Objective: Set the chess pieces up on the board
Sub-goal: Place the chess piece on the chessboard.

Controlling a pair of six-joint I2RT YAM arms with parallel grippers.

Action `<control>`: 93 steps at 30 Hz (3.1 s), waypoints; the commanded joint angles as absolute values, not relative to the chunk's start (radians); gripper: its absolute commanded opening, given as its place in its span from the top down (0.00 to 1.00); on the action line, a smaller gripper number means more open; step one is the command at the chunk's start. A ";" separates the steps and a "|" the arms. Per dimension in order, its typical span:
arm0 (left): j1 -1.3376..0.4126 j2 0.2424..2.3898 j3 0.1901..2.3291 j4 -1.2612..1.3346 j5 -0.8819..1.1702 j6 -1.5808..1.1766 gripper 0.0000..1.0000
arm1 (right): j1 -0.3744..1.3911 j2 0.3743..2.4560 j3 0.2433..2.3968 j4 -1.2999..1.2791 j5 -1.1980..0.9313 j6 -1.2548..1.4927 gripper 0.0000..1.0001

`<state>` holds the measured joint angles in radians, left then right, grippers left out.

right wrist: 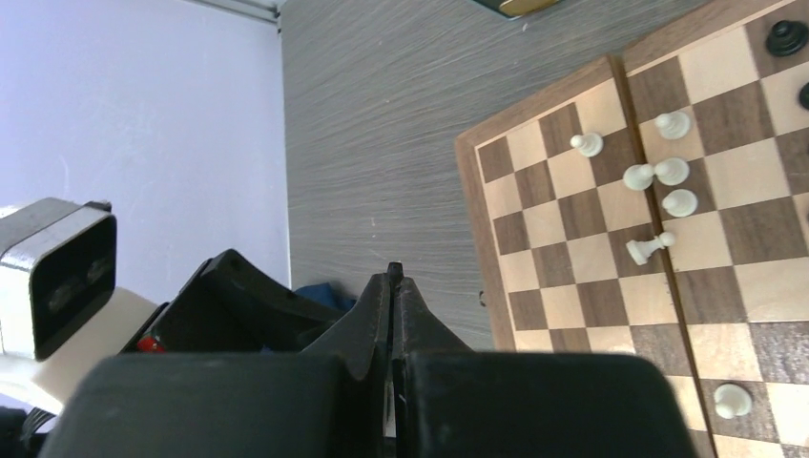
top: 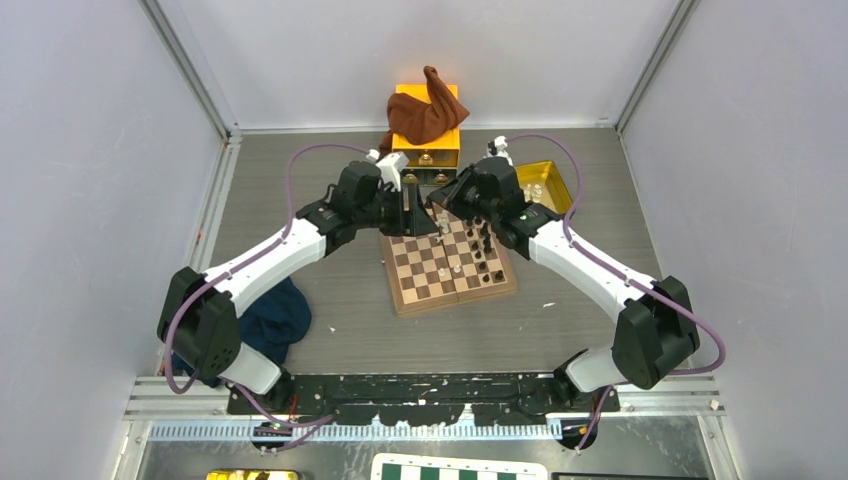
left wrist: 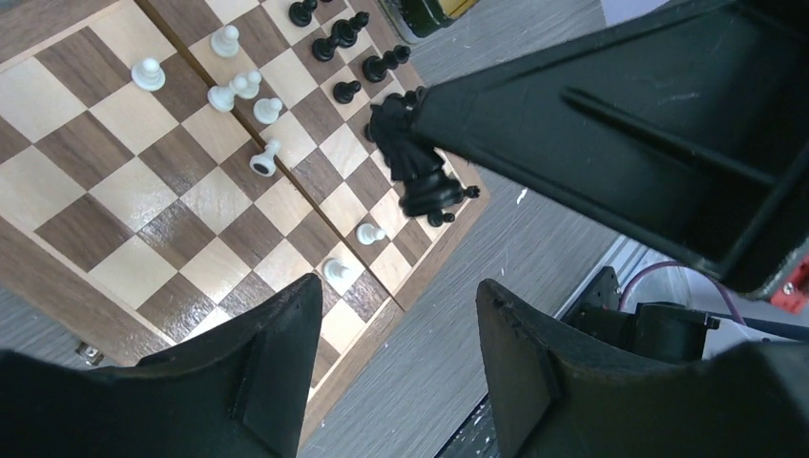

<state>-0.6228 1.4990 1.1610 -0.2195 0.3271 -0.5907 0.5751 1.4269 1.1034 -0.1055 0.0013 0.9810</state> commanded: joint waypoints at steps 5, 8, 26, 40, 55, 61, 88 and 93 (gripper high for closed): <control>-0.627 1.505 1.225 -0.105 0.348 -0.602 0.40 | 0.582 1.407 1.095 -0.036 -0.061 1.024 0.99; -0.627 1.508 1.229 -0.103 0.347 -0.601 0.41 | 0.585 1.404 1.088 -0.039 -0.071 1.028 0.99; -0.628 1.534 1.239 -0.100 0.340 -0.604 0.60 | 0.591 1.355 1.040 -0.051 -0.084 1.033 0.99; -0.628 1.530 1.233 -0.089 0.327 -0.611 0.65 | 0.592 1.308 1.006 -0.073 -0.097 1.037 0.99; -0.628 1.538 1.241 -0.100 0.315 -0.591 0.74 | 0.592 1.293 0.972 -0.074 -0.116 1.049 0.99; -0.628 1.528 1.232 -0.101 0.288 -0.572 0.79 | 0.591 1.291 0.958 -0.063 -0.121 1.071 0.99; -0.627 1.454 1.219 -0.225 0.333 -0.366 0.87 | 0.591 1.228 0.961 -0.105 -0.124 1.047 0.61; -0.627 1.446 1.228 -0.260 0.421 -0.327 0.88 | 0.590 1.207 0.975 -0.150 -0.122 1.016 0.59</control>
